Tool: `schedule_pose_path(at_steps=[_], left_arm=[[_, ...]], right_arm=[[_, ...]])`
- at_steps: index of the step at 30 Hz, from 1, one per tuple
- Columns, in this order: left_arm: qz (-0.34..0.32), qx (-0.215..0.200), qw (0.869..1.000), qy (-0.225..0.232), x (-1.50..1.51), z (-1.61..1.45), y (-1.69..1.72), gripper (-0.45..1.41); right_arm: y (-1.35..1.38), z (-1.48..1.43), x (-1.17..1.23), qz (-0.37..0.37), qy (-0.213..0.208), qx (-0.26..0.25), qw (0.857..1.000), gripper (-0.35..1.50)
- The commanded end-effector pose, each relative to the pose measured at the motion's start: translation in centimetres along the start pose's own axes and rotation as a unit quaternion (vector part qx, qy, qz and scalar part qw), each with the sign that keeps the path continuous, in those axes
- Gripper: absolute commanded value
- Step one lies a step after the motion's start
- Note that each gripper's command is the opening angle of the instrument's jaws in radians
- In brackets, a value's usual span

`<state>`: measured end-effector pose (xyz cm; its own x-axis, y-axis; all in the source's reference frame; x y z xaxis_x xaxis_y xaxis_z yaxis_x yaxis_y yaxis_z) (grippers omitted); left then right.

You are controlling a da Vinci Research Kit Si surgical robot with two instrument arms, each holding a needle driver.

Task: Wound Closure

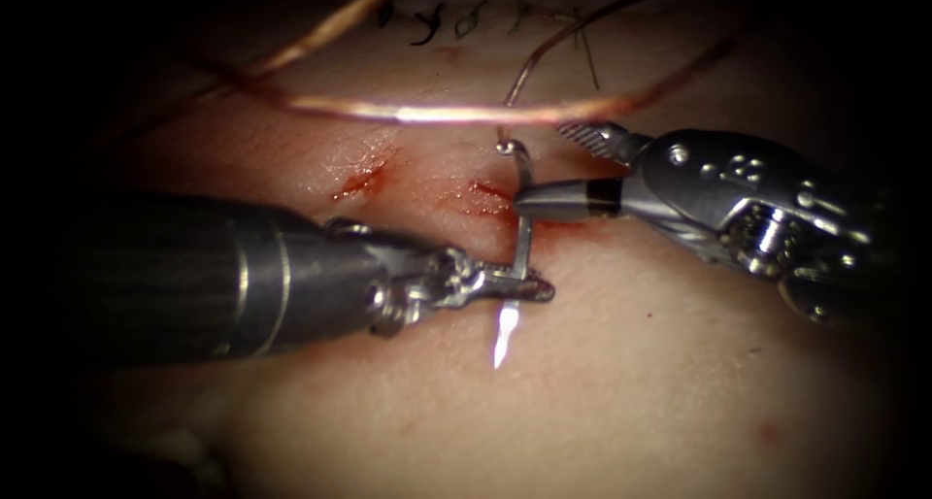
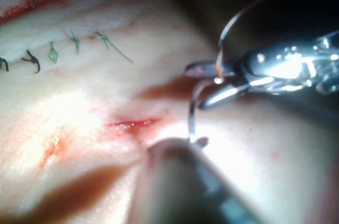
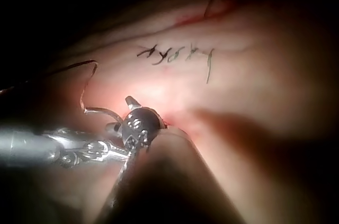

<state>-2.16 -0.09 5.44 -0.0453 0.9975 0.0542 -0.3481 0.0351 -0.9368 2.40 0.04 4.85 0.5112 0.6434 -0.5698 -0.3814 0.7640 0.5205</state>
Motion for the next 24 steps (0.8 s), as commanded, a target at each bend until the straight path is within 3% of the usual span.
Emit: schedule_pose_path(at_steps=[1, 10, 19, 22, 24], left_arm=[[0.0, -0.001, 1.0, -0.001, -0.03, 0.06, -0.04, -0.45], [0.011, -0.006, 1.0, -0.007, -0.05, 0.05, -0.03, -0.45], [0.019, -0.011, 1.0, -0.01, -0.07, 0.06, 0.02, -0.45], [0.019, -0.011, 1.0, -0.01, -0.07, 0.06, 0.03, -0.45], [0.018, -0.015, 1.0, -0.009, -0.07, 0.06, 0.03, -0.45]], right_arm=[[-0.02, 0.14, -0.04, -0.001, 0.002, 0.005, 1.0, 1.16], [-0.02, 0.2, -0.05, -0.003, 0.009, 0.01, 1.0, 1.04], [0.0, 0.21, -0.05, -0.007, 0.021, 0.021, 1.0, 0.61], [-0.01, 0.21, -0.05, -0.008, 0.027, 0.025, 0.999, 0.29], [-0.02, 0.21, -0.05, -0.007, 0.032, 0.029, 0.999, -0.1]])
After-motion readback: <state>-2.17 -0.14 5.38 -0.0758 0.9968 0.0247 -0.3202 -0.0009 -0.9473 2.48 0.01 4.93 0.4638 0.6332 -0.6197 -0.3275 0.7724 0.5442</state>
